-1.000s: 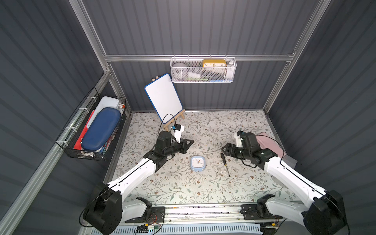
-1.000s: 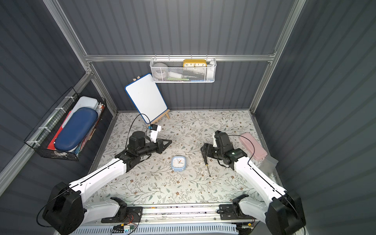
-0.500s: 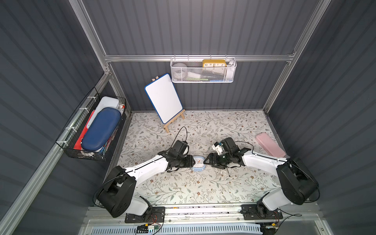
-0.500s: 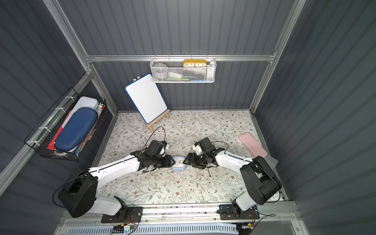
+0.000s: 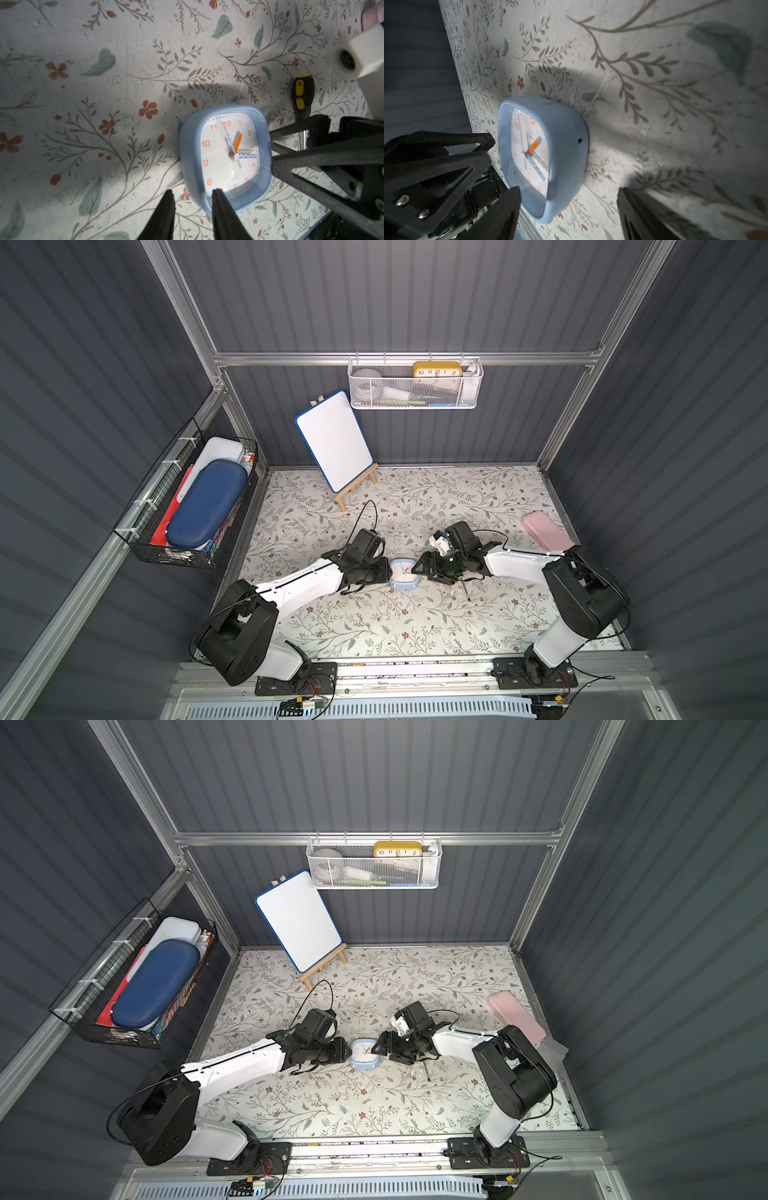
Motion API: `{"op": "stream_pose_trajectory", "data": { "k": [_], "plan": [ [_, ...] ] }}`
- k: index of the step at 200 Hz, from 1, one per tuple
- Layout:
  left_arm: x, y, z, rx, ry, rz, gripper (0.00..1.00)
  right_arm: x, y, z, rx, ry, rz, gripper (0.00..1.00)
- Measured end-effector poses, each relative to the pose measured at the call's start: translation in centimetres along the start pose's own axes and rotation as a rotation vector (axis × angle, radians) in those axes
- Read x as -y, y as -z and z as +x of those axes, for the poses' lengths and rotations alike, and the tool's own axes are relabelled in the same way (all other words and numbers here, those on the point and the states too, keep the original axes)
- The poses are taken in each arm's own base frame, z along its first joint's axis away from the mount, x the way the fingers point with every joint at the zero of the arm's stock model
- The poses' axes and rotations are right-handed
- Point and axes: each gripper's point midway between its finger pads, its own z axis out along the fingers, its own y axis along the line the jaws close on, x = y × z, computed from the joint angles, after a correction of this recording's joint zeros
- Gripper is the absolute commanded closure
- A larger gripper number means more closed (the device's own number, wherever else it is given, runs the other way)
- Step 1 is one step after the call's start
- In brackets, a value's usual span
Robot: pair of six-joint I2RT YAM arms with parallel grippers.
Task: Remove the battery from the alarm
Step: Adjust the alarm at the center of the board.
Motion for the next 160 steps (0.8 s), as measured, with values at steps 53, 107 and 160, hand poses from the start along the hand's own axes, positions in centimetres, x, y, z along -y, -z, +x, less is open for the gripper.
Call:
{"op": "stream_pose_trajectory", "data": {
  "k": [53,107,160],
  "plan": [
    [-0.3,-0.9,0.0,-0.006,0.002,-0.01,0.7,-0.1,-0.5,-0.5,0.006,0.007,-0.013,0.22],
    [-0.3,-1.3,-0.2,0.01,-0.001,-0.003,0.72,-0.3,-0.7,-0.6,0.005,0.009,-0.028,0.19],
    [-0.6,-1.8,0.2,0.024,0.006,0.015,0.76,-0.8,-0.7,-0.8,0.012,0.027,-0.052,0.16]
  ]
}}
